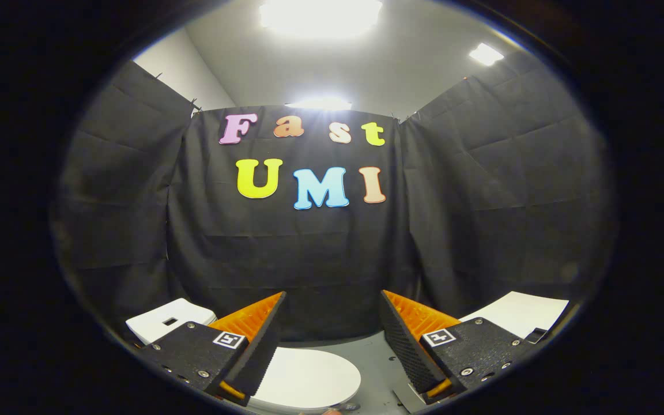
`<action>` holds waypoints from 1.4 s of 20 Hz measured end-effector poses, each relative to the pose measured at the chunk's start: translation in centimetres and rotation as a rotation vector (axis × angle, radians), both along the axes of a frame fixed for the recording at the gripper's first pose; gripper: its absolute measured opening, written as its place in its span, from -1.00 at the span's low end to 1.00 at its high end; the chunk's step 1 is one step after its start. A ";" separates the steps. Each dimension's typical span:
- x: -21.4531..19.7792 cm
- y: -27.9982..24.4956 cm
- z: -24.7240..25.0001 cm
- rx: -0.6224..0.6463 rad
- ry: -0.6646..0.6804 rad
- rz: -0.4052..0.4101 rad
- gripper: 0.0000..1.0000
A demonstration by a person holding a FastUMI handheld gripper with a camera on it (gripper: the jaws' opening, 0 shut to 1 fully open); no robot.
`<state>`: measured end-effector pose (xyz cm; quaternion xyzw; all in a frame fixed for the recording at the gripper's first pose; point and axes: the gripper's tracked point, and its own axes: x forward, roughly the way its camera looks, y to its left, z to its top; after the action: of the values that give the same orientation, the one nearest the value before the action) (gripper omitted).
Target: Open the toilet lid.
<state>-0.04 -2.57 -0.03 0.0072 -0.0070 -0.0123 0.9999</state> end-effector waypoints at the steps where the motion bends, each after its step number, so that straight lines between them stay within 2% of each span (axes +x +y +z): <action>1: -0.1 0.1 0.1 -0.003 -0.004 0.002 0.91; 7: 0.1 -0.4 0.1 0.001 -0.008 -0.010 0.92; 9: -0.1 -1.1 0.3 0.068 -0.025 -0.029 0.92; 11: 0.1 -0.5 0.0 0.161 -0.041 -0.005 0.91; 13: 0.9 -0.2 -1.8 0.218 -0.014 0.015 0.90; 17: 2.0 -1.8 -6.4 0.322 0.095 -0.030 0.91; 21: 2.5 -1.9 -10.0 0.446 0.151 -0.003 0.91; 26: 3.0 -5.3 -17.0 0.542 0.261 -0.102 0.91; 28: 2.8 -5.7 -19.5 0.627 0.307 -0.122 0.91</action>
<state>2.78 -8.23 -19.49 0.3114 0.1472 -0.0745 0.9359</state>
